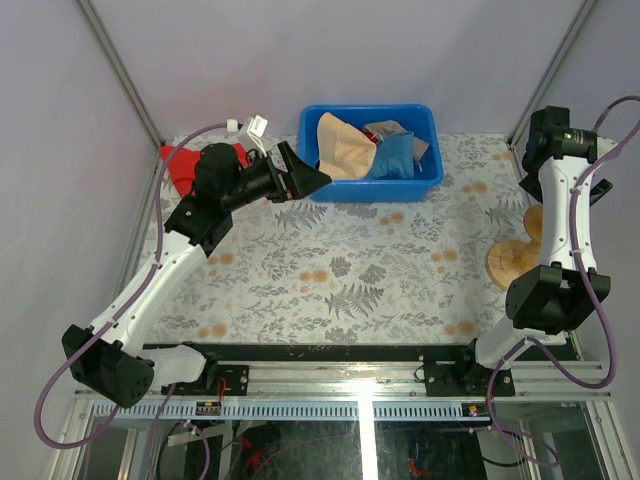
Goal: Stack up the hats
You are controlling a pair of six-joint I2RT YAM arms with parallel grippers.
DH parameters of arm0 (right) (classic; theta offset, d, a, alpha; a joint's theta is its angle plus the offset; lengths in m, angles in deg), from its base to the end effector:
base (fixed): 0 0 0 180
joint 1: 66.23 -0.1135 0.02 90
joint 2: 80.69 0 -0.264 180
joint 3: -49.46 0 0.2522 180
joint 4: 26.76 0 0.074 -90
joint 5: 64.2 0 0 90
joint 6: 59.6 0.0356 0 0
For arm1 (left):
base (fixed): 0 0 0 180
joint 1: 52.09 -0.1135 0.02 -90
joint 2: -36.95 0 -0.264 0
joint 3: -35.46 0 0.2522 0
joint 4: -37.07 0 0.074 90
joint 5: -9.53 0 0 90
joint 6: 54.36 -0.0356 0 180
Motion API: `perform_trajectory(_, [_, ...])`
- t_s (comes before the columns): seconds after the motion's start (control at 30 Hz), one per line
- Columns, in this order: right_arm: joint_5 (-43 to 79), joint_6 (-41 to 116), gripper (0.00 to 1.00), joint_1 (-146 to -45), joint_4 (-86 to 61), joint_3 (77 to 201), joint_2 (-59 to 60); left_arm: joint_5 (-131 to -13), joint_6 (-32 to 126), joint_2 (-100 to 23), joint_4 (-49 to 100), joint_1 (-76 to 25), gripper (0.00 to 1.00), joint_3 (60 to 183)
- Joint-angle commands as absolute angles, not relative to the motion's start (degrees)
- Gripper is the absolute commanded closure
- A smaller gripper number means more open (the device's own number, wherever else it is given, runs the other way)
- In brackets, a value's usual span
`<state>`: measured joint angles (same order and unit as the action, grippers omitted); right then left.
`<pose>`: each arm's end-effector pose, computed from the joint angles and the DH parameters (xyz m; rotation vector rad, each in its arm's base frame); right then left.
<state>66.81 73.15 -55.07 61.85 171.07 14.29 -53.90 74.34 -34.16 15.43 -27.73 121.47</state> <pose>0.3053 -0.0840 0.4005 1.2873 2.0374 -0.7005 0.2516 -0.1314 0.4157 0.1492 1.8225 -1.1919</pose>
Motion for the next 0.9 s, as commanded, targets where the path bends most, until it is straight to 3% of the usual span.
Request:
perform_trajectory(0.0, [73.75,79.24,0.05,-52.53,64.69,169.11,13.68,-54.31,72.79,-33.35,12.52,-27.65,0.0,120.48])
perform_trajectory(0.4, [70.71,76.07,0.06,-43.37,54.94,157.99,9.19,-54.11,73.28,-33.95,12.06,-27.65,0.0,119.36])
perform_trajectory(0.87, [60.32,79.58,0.08,-40.74,47.53,151.49,10.12,-54.19,71.35,-36.08,9.79,-27.65,0.0,121.51])
